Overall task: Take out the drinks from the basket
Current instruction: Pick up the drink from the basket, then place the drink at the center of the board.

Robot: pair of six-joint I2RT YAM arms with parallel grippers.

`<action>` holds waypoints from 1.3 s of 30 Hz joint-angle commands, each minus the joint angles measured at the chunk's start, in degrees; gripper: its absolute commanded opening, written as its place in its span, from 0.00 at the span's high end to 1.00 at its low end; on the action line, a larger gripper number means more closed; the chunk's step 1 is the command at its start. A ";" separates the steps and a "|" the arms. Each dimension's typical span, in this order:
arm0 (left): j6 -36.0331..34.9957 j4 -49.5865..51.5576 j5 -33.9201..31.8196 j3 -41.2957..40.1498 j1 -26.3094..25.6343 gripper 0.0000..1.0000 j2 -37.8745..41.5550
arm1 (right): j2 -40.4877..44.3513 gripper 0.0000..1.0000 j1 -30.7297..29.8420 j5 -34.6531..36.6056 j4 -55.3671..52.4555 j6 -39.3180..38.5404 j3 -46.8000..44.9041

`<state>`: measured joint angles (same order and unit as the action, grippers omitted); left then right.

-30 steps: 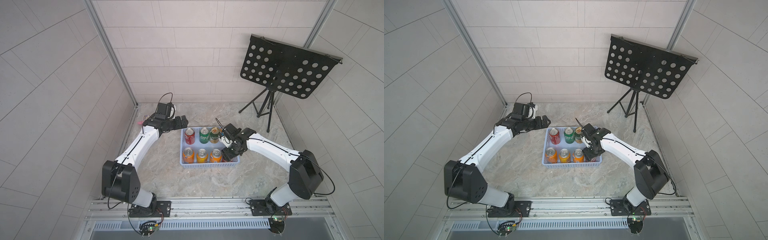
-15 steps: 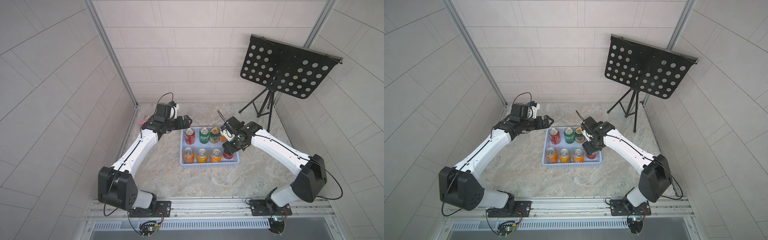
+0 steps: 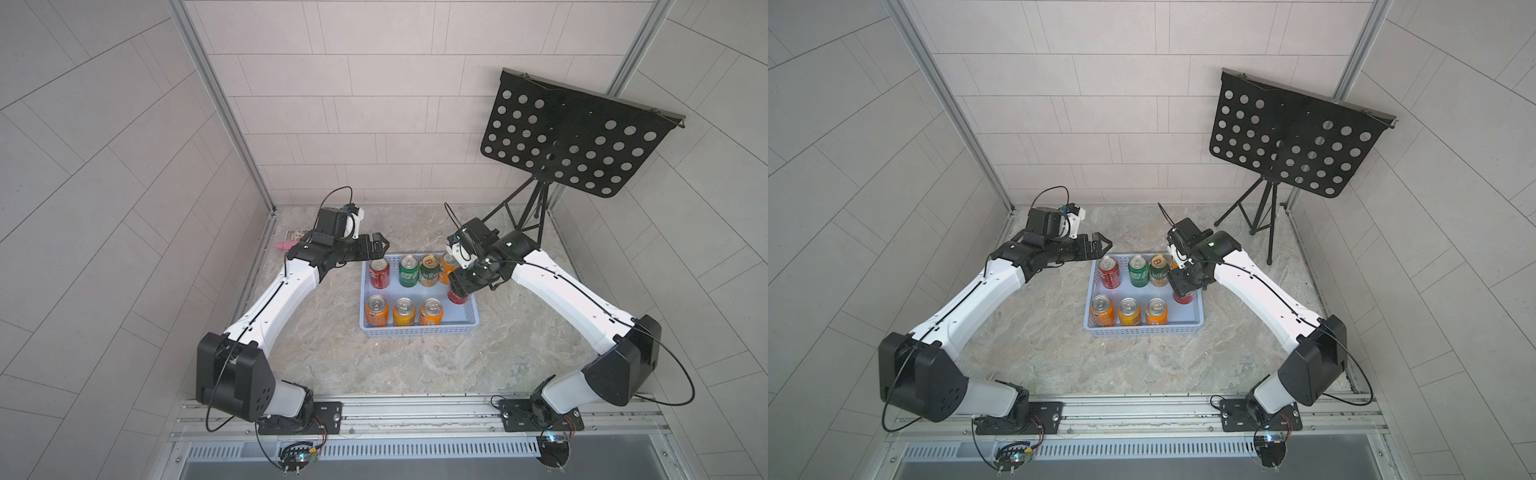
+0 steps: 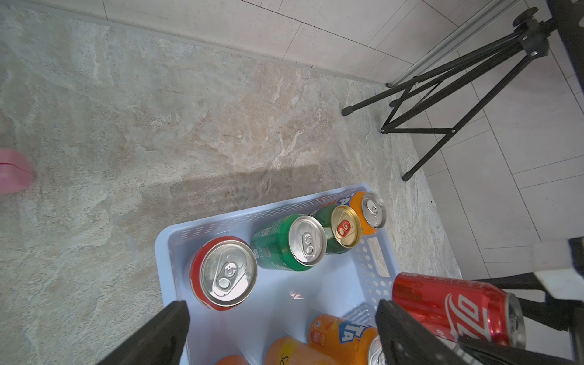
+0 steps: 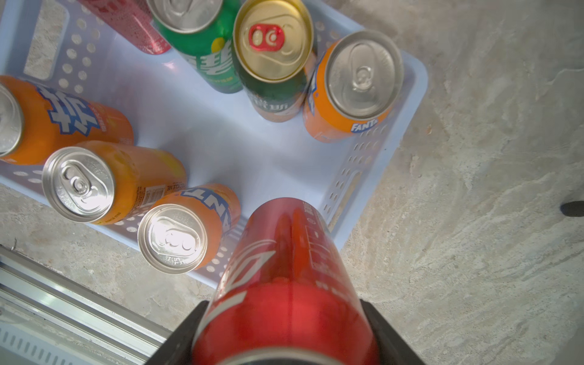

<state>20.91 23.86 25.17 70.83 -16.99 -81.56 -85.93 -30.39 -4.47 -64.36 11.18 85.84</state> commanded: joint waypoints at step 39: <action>-2.82 1.72 -4.25 -0.19 -0.59 0.00 2.37 | 7.00 0.88 13.72 0.01 16.52 7.71 -26.74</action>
<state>19.03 24.34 21.37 70.81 -17.28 -80.62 -81.67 -16.60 -3.92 -49.54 17.63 59.53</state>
